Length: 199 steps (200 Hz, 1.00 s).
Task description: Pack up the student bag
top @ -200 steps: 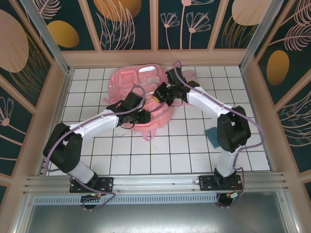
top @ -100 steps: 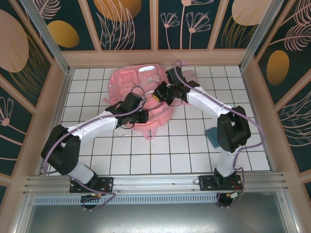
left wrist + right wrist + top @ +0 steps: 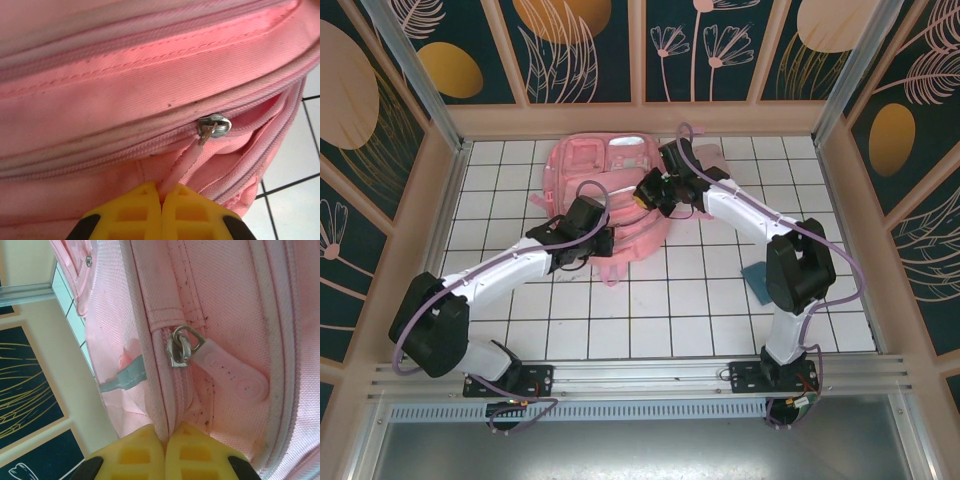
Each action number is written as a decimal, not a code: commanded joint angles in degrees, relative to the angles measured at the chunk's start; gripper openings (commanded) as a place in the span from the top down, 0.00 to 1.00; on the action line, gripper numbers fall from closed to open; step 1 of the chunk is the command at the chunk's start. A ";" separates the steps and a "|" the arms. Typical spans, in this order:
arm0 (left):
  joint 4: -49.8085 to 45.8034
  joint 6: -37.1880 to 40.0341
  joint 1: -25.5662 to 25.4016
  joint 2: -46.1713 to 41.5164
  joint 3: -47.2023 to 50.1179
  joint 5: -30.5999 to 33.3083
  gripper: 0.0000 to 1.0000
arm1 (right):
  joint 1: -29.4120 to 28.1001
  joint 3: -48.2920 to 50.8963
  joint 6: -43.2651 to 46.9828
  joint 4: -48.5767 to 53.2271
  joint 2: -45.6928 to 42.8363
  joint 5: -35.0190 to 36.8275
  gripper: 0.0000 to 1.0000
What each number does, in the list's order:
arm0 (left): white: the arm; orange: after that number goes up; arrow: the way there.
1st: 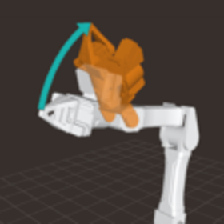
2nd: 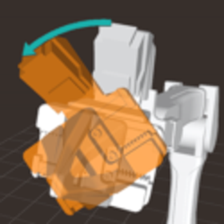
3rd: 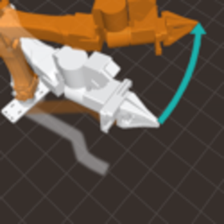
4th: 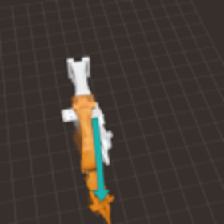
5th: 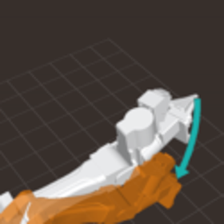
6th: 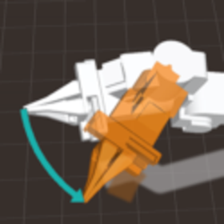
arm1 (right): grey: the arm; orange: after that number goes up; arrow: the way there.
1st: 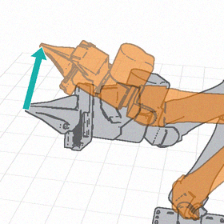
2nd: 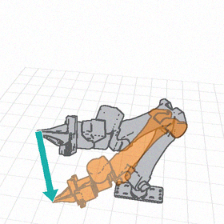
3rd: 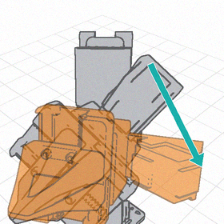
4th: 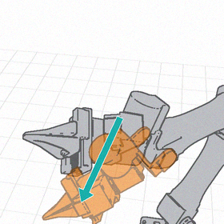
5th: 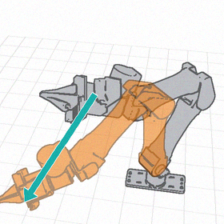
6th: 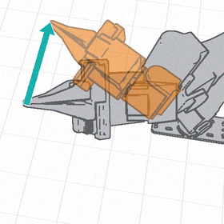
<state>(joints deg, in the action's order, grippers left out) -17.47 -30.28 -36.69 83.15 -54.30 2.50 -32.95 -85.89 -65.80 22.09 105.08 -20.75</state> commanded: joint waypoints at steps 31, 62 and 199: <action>-14.61 0.97 2.46 -1.68 -2.93 11.82 1.00 | 1.30 -0.88 2.69 -0.62 -1.92 5.89 1.00; -21.62 6.44 2.52 -0.82 -7.97 9.83 1.00 | 1.26 -0.69 5.18 0.23 -1.46 6.51 1.00; -22.03 12.23 2.89 0.19 -9.55 0.23 0.83 | 0.44 7.27 12.37 -1.56 -3.74 4.35 1.00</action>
<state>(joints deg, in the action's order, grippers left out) -42.41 -17.52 -33.85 83.66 -64.99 6.76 -32.67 -78.74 -55.29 21.32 104.25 -16.91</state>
